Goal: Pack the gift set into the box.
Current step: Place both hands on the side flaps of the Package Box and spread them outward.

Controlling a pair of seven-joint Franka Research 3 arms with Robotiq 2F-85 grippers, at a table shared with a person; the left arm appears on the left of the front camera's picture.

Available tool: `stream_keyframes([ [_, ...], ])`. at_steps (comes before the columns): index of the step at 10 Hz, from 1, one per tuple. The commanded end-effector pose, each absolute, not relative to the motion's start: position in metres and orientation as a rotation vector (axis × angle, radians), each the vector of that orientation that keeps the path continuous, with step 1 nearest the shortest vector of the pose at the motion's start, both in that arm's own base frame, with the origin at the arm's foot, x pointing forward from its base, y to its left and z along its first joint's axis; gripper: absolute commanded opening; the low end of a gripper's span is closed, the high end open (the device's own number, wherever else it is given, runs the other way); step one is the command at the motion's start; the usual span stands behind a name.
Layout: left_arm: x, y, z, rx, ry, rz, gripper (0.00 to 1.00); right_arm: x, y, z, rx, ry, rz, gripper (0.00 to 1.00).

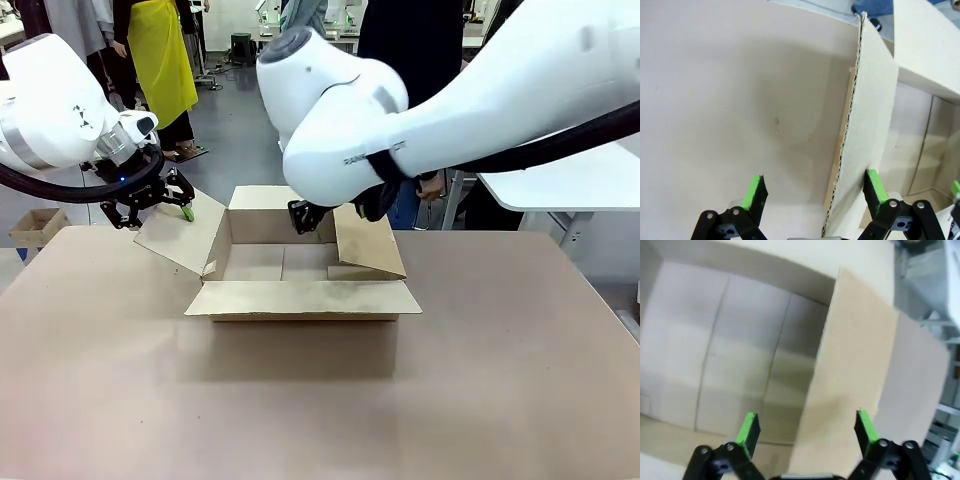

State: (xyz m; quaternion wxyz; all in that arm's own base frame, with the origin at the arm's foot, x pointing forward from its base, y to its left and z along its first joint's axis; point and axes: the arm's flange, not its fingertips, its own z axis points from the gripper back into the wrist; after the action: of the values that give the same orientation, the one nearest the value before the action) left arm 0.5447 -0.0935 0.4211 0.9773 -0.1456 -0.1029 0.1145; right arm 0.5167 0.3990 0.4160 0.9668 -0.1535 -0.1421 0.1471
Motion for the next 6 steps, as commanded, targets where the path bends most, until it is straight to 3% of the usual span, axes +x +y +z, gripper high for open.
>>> stream_keyframes([
  [1, 0.543, -0.095, 0.424, -0.281, -0.205, 0.245, 1.00, 0.535, 0.408, 0.411, -0.361, -0.316, 0.200, 1.00],
  [6, 0.543, -0.095, 0.424, -0.281, -0.205, 0.245, 1.00, 0.536, 0.388, 0.402, -0.513, -0.301, 0.143, 1.00],
])
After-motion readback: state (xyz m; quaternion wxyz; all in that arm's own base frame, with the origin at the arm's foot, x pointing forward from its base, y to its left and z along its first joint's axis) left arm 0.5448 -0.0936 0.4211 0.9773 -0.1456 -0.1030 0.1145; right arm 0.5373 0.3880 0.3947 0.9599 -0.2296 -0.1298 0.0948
